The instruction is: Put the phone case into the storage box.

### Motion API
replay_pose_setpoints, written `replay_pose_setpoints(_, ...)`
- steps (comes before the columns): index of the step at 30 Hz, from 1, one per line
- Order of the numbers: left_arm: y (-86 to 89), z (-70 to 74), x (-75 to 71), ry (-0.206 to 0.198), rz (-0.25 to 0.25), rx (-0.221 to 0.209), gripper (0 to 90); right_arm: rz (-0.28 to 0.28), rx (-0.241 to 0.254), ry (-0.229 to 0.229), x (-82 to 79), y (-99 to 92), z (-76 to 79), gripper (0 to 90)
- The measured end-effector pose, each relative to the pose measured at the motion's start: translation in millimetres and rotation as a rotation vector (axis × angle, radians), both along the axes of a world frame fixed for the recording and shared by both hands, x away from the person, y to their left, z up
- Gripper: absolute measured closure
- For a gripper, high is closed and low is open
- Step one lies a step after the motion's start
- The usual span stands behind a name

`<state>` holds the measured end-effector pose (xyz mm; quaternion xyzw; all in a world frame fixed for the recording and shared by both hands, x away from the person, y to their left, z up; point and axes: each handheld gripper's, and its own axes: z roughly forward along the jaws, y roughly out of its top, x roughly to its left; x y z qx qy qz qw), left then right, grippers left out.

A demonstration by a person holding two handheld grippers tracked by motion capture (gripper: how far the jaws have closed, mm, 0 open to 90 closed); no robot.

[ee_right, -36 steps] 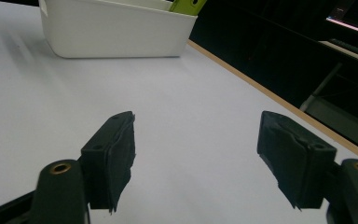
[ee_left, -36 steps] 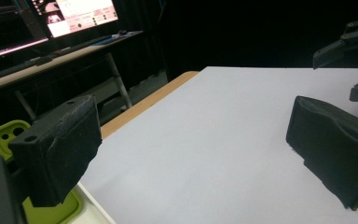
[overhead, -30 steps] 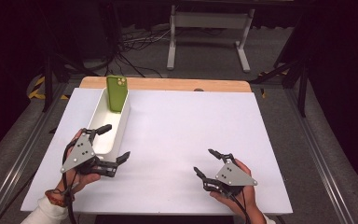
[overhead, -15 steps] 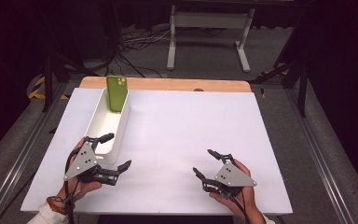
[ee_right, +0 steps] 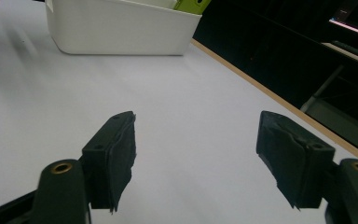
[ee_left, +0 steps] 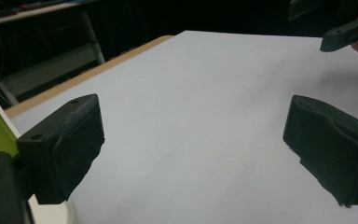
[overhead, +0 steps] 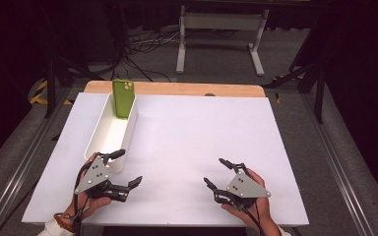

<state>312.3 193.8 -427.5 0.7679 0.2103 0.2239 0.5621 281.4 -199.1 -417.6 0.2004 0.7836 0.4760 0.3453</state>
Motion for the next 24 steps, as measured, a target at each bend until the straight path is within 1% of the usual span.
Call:
replay_pose_setpoints(1,-1.7,-3.0,1.8,0.013,-0.003,0.013,6.3,0.002,-0.001,0.0,-0.1,0.0,0.0,29.4)
replay_pose_setpoints(2,-4.0,-5.6,2.5,0.009,0.002,0.035,6.3,0.003,-0.002,-0.001,-0.2,0.0,0.1,29.3)
replay_pose_setpoints(3,-6.0,-7.0,2.5,-0.006,0.013,0.068,6.3,0.004,0.0,-0.002,-0.4,0.0,0.3,29.1)
replay_pose_setpoints(6,-6.4,-8.0,2.9,0.004,0.014,0.045,6.5,0.004,0.007,-0.001,-1.1,-0.7,0.8,28.9)
replay_pose_setpoints(7,-6.1,-6.9,2.7,-0.009,0.019,0.059,6.6,0.006,0.008,-0.004,-0.6,-1.4,0.8,28.8)
replay_pose_setpoints(8,-5.6,-5.8,2.2,-0.018,0.021,0.059,6.5,0.004,0.012,0.0,-0.3,-2.0,0.6,28.9)
replay_pose_setpoints(9,-4.6,-4.7,2.2,-0.018,0.017,0.04,6.5,0.003,0.013,0.001,-0.2,-2.6,0.3,28.8)
replay_pose_setpoints(10,-4.0,-4.1,1.7,-0.023,0.02,0.032,6.7,0.003,0.012,0.001,-0.1,-3.1,-0.1,28.8)
replay_pose_setpoints(11,-3.3,-3.5,1.5,-0.027,0.021,0.035,6.8,0.002,0.011,0.004,-0.1,-3.4,-0.4,28.7)
replay_pose_setpoints(12,-3.6,-3.7,0.8,-0.023,0.022,0.028,6.8,0.003,0.014,0.004,0.1,-3.7,-0.4,28.7)
replay_pose_setpoints(14,-2.7,-2.2,0.0,-0.035,0.023,0.045,6.8,0.004,0.02,0.004,-0.2,-3.4,0.2,28.6)
replay_pose_setpoints(15,-1.7,-1.1,-0.4,-0.046,0.024,0.042,6.8,0.006,0.02,0.002,-0.5,-3.2,0.4,28.5)
replay_pose_setpoints(16,-1.5,-0.8,-1.1,-0.035,0.021,0.023,6.8,0.009,0.02,0.001,-1.1,-2.9,0.6,28.5)
replay_pose_setpoints(24,-4.1,-0.4,-3.2,-0.045,0.003,0.033,6.6,0.011,0.014,0.0,-1.6,-2.5,0.2,28.4)
